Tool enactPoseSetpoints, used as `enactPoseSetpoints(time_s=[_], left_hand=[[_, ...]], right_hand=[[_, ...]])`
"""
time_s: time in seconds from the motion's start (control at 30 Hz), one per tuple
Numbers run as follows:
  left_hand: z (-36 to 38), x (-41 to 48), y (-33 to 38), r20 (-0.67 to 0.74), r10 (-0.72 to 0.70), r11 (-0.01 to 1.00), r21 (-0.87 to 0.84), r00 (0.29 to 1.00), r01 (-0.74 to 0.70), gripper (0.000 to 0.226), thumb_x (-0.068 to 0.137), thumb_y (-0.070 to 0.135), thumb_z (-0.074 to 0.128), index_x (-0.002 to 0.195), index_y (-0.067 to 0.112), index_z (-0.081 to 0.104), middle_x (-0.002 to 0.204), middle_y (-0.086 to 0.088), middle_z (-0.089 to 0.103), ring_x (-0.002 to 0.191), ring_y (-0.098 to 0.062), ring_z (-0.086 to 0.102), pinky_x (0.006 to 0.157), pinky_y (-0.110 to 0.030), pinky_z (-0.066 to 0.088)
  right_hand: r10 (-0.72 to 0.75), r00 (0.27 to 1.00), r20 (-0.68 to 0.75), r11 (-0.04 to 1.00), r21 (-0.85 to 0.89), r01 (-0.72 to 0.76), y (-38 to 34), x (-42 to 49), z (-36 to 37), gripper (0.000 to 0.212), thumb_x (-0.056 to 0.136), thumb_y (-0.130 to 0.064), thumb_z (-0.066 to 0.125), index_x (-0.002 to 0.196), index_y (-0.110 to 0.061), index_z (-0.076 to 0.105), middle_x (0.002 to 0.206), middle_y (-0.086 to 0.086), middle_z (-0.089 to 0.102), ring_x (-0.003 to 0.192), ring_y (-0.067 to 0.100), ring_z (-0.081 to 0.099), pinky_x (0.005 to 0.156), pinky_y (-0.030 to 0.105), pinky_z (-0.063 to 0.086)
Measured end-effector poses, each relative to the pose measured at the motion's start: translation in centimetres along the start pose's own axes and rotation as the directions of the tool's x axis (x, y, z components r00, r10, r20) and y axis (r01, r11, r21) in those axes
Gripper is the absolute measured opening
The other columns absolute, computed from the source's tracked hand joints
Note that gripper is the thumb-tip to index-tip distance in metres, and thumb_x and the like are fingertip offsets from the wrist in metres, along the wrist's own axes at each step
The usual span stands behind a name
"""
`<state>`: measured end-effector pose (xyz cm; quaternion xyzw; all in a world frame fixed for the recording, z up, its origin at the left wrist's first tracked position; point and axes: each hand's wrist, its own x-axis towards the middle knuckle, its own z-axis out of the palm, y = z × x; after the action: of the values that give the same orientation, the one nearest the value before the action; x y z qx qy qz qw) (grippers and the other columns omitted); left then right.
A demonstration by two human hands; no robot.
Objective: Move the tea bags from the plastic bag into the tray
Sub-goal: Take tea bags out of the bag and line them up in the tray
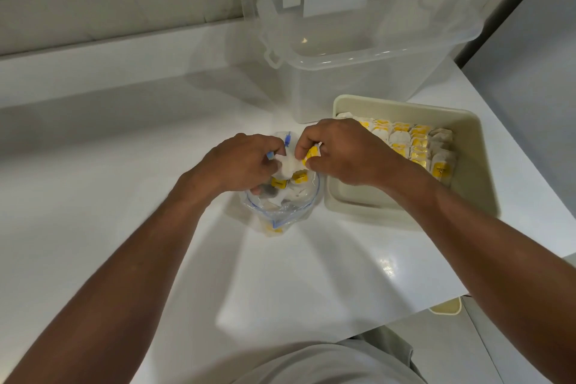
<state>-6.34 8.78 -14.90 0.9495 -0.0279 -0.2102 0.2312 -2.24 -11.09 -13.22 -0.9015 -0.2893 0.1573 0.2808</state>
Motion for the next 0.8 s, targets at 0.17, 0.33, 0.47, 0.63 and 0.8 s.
enactPoseSetpoints(time_s=[0.17, 0.33, 0.47, 0.63, 0.8], left_hand=[[-1.1, -0.9, 0.1, -0.107, 0.089, 0.987, 0.142, 0.99, -0.074, 0.013, 0.093, 0.029, 0.057, 0.093, 0.037, 0.067, 0.082, 0.013, 0.06, 0.085, -0.016, 0.061, 0.075, -0.035, 0.051], [-1.8, -1.3, 0.7, -0.064, -0.01, 1.0, 0.021, 0.998, 0.011, 0.01, 0.079, 0.024, 0.06, 0.077, 0.025, 0.07, 0.061, 0.012, 0.07, 0.074, -0.009, 0.065, 0.072, -0.034, 0.055], [-1.7, -1.2, 0.6, 0.004, -0.067, 0.977, -0.201, 0.998, 0.066, 0.031, 0.083, 0.05, 0.07, 0.073, 0.021, 0.072, 0.067, 0.007, 0.073, 0.068, -0.006, 0.071, 0.071, -0.031, 0.056], [-1.6, -1.1, -0.1, -0.05, -0.025, 0.988, -0.151, 0.998, 0.017, 0.004, 0.081, 0.024, 0.073, 0.08, 0.028, 0.073, 0.082, 0.009, 0.07, 0.07, -0.01, 0.07, 0.073, -0.039, 0.06], [-1.8, -0.9, -0.5, -0.026, 0.01, 0.983, -0.181, 1.0, -0.014, 0.032, 0.08, 0.016, 0.071, 0.098, 0.041, 0.064, 0.096, 0.011, 0.067, 0.082, -0.008, 0.061, 0.07, -0.033, 0.053]], right_hand=[[0.134, 0.991, -0.026, 0.986, 0.108, -0.13, 0.2, -0.2, -0.3, 0.047, 0.068, -0.019, 0.084, 0.107, -0.029, 0.062, 0.086, -0.009, 0.064, 0.071, 0.006, 0.06, 0.062, 0.02, 0.045], [0.147, 0.986, -0.081, 0.989, 0.032, -0.145, 0.3, -0.3, -0.4, 0.021, 0.07, -0.031, 0.08, 0.089, -0.033, 0.071, 0.071, -0.011, 0.067, 0.072, 0.005, 0.061, 0.064, 0.025, 0.044], [0.151, 0.987, -0.055, 0.98, 0.138, -0.142, 0.2, -0.5, -0.5, 0.025, 0.074, -0.027, 0.079, 0.097, -0.033, 0.071, 0.064, -0.013, 0.066, 0.064, 0.001, 0.06, 0.061, 0.02, 0.041], [0.192, 0.981, -0.039, 0.97, 0.159, -0.184, 0.0, -0.5, -0.9, 0.017, 0.073, -0.031, 0.082, 0.083, -0.024, 0.07, 0.065, -0.009, 0.072, 0.066, 0.002, 0.067, 0.067, 0.023, 0.047], [0.158, 0.987, -0.035, 0.973, 0.177, -0.149, -0.3, -0.4, -0.8, 0.009, 0.078, -0.031, 0.078, 0.086, -0.026, 0.076, 0.07, -0.011, 0.069, 0.067, 0.001, 0.06, 0.067, 0.021, 0.044]])
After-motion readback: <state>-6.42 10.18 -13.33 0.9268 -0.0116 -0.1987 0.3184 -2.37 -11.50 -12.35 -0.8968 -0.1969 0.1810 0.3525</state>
